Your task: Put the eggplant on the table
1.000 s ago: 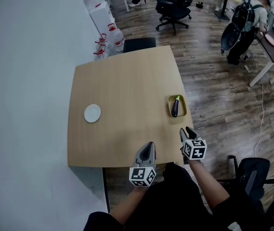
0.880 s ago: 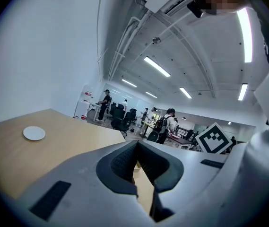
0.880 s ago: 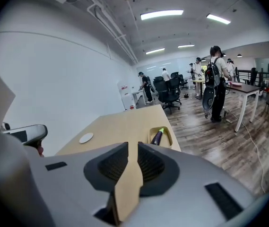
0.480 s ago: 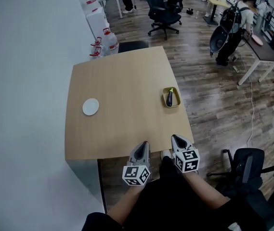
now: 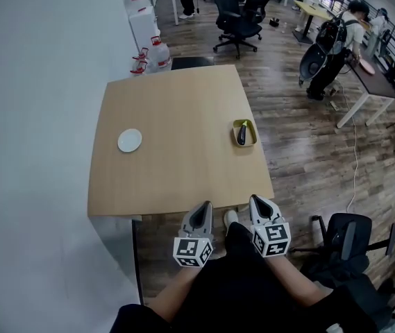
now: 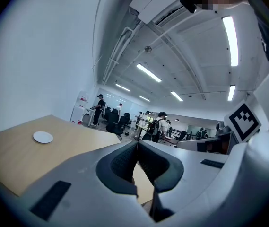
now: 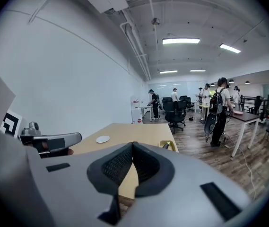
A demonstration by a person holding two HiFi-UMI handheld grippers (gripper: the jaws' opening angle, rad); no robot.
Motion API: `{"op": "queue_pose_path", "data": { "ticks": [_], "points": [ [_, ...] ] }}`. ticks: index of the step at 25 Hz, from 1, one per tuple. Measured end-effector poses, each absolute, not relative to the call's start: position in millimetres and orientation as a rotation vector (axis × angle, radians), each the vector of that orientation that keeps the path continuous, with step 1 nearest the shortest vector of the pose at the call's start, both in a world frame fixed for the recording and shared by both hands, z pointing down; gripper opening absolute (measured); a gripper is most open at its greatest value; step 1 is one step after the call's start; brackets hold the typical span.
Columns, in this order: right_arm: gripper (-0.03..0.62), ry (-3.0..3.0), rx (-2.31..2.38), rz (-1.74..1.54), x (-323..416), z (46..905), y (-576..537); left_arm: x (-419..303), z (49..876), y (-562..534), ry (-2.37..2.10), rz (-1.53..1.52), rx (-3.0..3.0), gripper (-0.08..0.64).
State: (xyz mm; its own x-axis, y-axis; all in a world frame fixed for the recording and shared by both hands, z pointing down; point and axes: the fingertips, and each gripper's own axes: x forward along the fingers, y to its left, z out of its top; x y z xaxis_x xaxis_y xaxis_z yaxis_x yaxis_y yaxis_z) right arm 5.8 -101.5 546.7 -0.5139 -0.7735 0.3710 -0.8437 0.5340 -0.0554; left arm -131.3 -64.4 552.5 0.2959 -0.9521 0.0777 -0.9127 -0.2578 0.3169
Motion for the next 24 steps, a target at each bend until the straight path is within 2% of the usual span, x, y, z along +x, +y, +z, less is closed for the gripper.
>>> {"op": "queue_pose_path", "data": {
  "ticks": [24],
  "points": [
    [0.06,-2.439,1.406,0.319,32,542,-107,-134,545,-65,-1.72,-0.166,2.208,0.014]
  ]
}}
